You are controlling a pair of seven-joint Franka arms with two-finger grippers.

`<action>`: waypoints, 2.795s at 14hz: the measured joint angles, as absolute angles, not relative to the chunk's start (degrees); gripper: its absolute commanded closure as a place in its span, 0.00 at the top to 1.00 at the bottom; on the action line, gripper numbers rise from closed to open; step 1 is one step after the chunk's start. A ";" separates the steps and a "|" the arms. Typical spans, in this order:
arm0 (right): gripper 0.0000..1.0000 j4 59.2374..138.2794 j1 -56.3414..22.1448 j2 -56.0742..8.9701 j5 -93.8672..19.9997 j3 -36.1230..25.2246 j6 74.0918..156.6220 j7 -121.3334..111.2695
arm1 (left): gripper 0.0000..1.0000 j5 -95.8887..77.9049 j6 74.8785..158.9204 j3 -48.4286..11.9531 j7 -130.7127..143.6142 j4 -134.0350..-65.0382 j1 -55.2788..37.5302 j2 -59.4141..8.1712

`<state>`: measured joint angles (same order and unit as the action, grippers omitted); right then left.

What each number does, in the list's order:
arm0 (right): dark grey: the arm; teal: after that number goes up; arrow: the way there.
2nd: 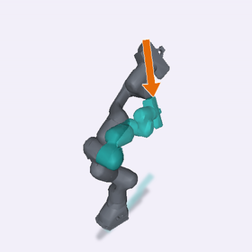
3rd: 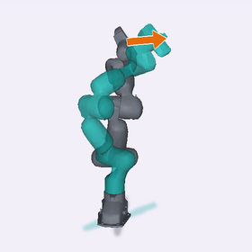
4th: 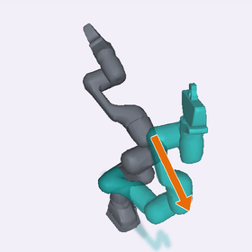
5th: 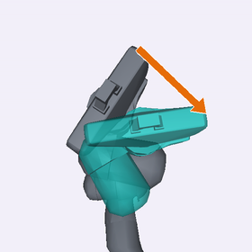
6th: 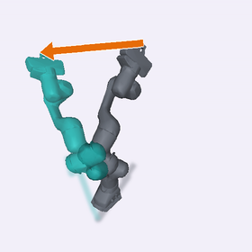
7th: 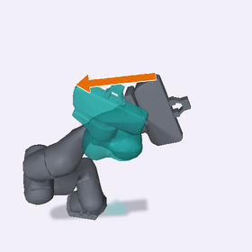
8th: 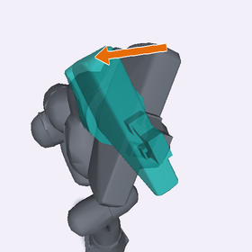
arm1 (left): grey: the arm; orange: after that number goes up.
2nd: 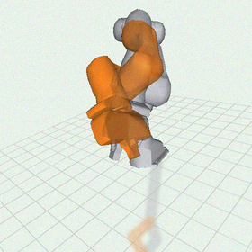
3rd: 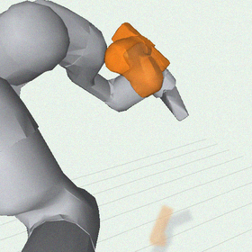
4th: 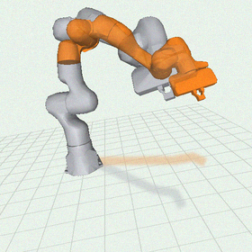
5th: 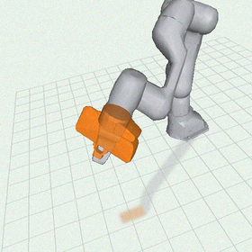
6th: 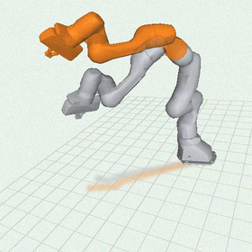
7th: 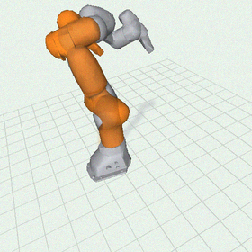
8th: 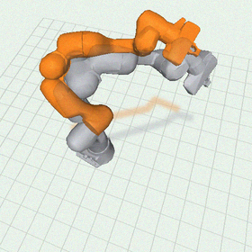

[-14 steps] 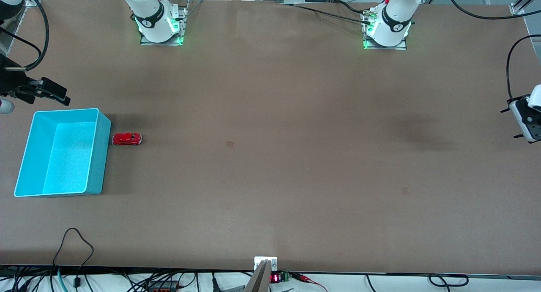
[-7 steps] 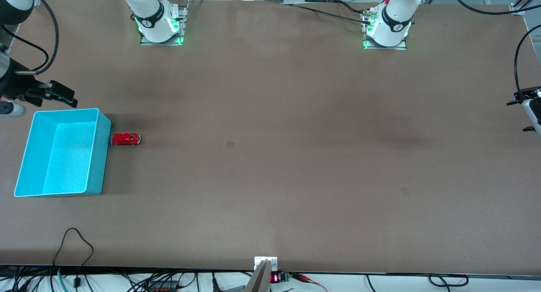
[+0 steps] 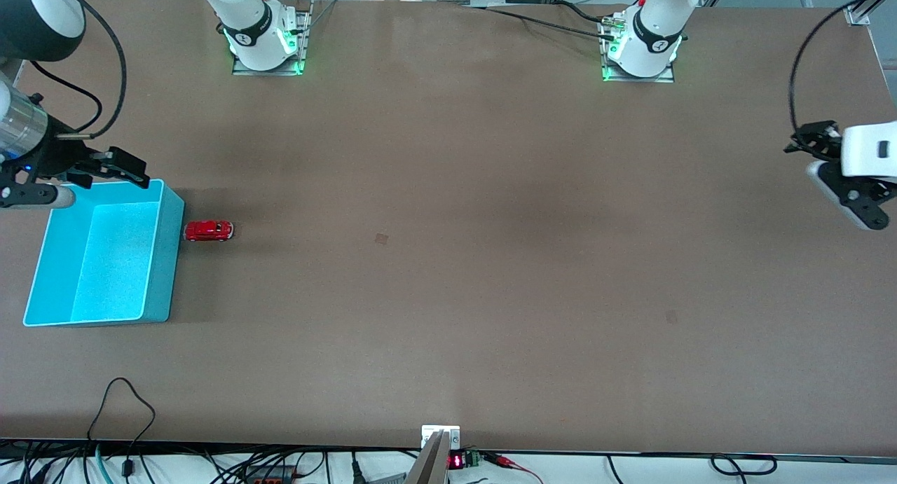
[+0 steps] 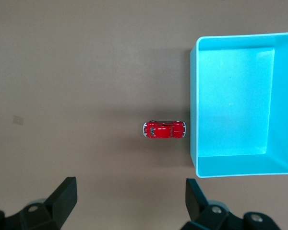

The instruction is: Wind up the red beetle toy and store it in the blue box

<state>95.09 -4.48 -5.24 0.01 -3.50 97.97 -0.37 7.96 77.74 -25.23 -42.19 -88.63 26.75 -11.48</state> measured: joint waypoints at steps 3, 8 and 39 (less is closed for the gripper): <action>1.00 95.27 -5.76 -7.29 0.01 -3.44 98.32 -2.46 | 1.00 7.96 75.74 -33.22 -28.51 -86.62 26.61 -11.38; 1.00 100.58 -5.66 -11.69 0.07 -3.59 105.66 -14.04 | 1.00 7.95 74.81 -40.42 -12.10 -85.46 26.48 -11.42; 1.00 116.20 0.23 -28.28 0.12 -4.02 133.96 -92.57 | 1.00 -0.79 96.44 -2.53 7.89 -97.99 -2.83 0.79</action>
<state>116.20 0.23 -28.28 0.12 -4.02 133.96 -92.57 -0.79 96.44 -2.53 7.89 -97.99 -2.83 0.79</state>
